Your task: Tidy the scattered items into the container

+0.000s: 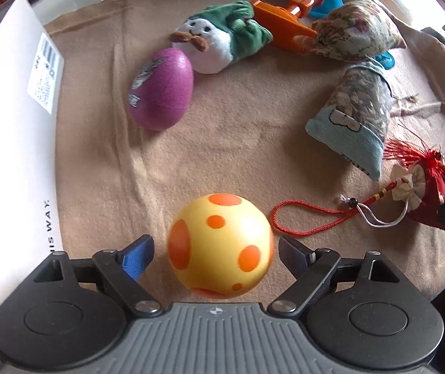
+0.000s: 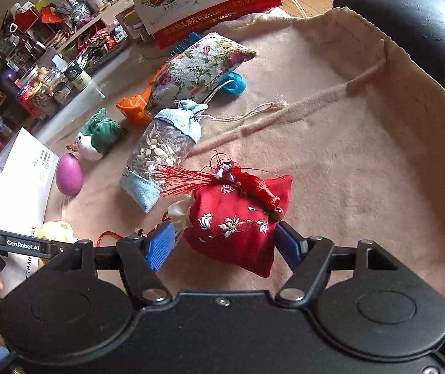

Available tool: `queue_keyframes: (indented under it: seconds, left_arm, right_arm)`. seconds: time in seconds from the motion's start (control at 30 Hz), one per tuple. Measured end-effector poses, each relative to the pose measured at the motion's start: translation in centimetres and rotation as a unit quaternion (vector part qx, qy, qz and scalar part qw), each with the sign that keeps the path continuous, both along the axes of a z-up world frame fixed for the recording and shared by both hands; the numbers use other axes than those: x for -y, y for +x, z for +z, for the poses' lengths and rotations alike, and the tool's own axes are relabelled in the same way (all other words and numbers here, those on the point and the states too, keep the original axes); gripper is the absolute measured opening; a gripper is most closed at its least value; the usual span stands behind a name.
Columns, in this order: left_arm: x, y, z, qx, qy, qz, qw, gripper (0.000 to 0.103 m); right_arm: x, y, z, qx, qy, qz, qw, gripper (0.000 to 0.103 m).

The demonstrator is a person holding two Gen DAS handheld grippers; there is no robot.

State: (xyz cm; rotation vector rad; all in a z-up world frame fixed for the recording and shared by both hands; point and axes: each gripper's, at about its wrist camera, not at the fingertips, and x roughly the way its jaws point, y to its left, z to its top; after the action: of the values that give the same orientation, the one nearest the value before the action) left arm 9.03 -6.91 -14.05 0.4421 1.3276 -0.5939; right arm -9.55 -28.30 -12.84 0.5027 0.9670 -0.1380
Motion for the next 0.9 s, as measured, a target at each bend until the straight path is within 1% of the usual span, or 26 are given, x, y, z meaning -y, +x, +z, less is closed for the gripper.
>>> queue_keyframes:
  seconds: [0.07,0.1,0.13,0.2,0.23,0.27,0.3,0.37,0.4,0.43,0.47,0.53,0.6,0.67,0.7,0.73,0.77,0.8,0.83,0.87,0.9]
  left_arm:
    - [0.7,-0.2,0.2,-0.002,-0.037,-0.009,0.9993,0.088]
    - [0.9,-0.2,0.8,0.001,-0.07,-0.014,0.9974,0.087]
    - [1.0,-0.1,1.4,0.003,-0.1,-0.014,0.9948,0.087]
    - [0.8,0.2,3.0,0.013,-0.157,0.004,0.9875,0.087]
    - [0.6,0.4,3.7,0.019,-0.173,0.019,0.9846,0.087]
    - [0.3,0.5,4.1,0.025,-0.176,0.032,0.9835,0.088]
    - [0.1,0.6,4.3,0.03,-0.17,0.041,0.9842,0.088]
    - [-0.2,0.7,4.1,0.038,-0.123,0.044,0.9908,0.089]
    - [-0.4,0.7,3.7,0.041,-0.095,0.039,0.9938,0.091]
    - [-0.8,0.6,3.5,0.042,-0.086,0.035,0.9948,0.095]
    - [-1.2,0.6,3.4,0.037,-0.089,0.035,0.9947,0.095]
    - [-1.9,0.8,3.4,0.024,-0.092,0.04,0.9947,0.09]
    - [-2.6,1.0,3.7,0.033,-0.092,0.044,0.9943,0.089]
    - [-3.0,1.1,4.5,0.052,-0.091,0.049,0.9933,0.086]
    - [-3.0,1.0,5.1,0.066,-0.087,0.039,0.9932,0.083]
    - [-2.7,0.5,5.7,0.089,-0.076,0.011,0.9931,0.082]
    - [-2.3,-0.1,6.1,0.113,-0.061,-0.03,0.9913,0.082]
    - [-1.6,-1.3,6.1,0.144,-0.037,-0.096,0.9841,0.082]
    - [-0.9,-2.8,5.9,0.176,-0.016,-0.169,0.9695,0.082]
    - [-0.4,-4.4,5.5,0.205,-0.002,-0.239,0.9492,0.082]
    - [-0.1,-6.0,5.0,0.225,0.004,-0.303,0.9259,0.082]
  right_arm:
    - [0.0,-0.1,0.2,0.004,0.003,0.0,1.0,0.068]
    - [-0.1,-0.2,0.2,0.005,0.005,-0.001,1.0,0.068]
    - [-0.1,-0.2,0.3,0.007,0.007,-0.001,1.0,0.068]
    - [-0.2,-0.3,0.4,0.009,0.009,0.0,1.0,0.068]
    - [-0.3,-0.4,0.5,0.011,0.009,0.0,1.0,0.069]
    - [-0.4,-0.4,0.6,0.013,0.01,0.003,1.0,0.069]
    - [-0.5,-0.4,0.6,0.014,0.011,0.005,1.0,0.069]
    - [-0.6,-0.5,0.6,0.016,0.009,0.009,1.0,0.069]
    - [-0.7,-0.6,0.6,0.016,0.01,0.01,1.0,0.069]
    - [-0.7,-0.7,0.5,0.016,0.01,0.01,1.0,0.069]
    - [-0.7,-0.7,0.5,0.015,0.01,0.011,1.0,0.069]
    - [-0.6,-0.8,0.5,0.017,0.006,0.013,1.0,0.069]
    - [-0.6,-0.9,0.5,0.015,0.006,0.013,1.0,0.069]
    - [-0.5,-1.1,0.6,0.018,0.01,0.013,1.0,0.068]
    - [-0.5,-1.2,0.7,0.021,0.011,0.013,1.0,0.068]
    - [-0.5,-1.2,0.8,0.022,0.012,0.014,1.0,0.068]
    - [-0.4,-1.2,0.8,0.023,0.013,0.014,1.0,0.068]
    - [-0.4,-1.2,0.9,0.023,0.014,0.014,1.0,0.068]
    - [-0.4,-1.2,0.9,0.024,0.016,0.014,0.999,0.068]
    - [-0.3,-1.1,0.9,0.024,0.017,0.015,0.999,0.068]
    - [-0.4,-1.0,0.9,0.023,0.017,0.015,0.999,0.068]
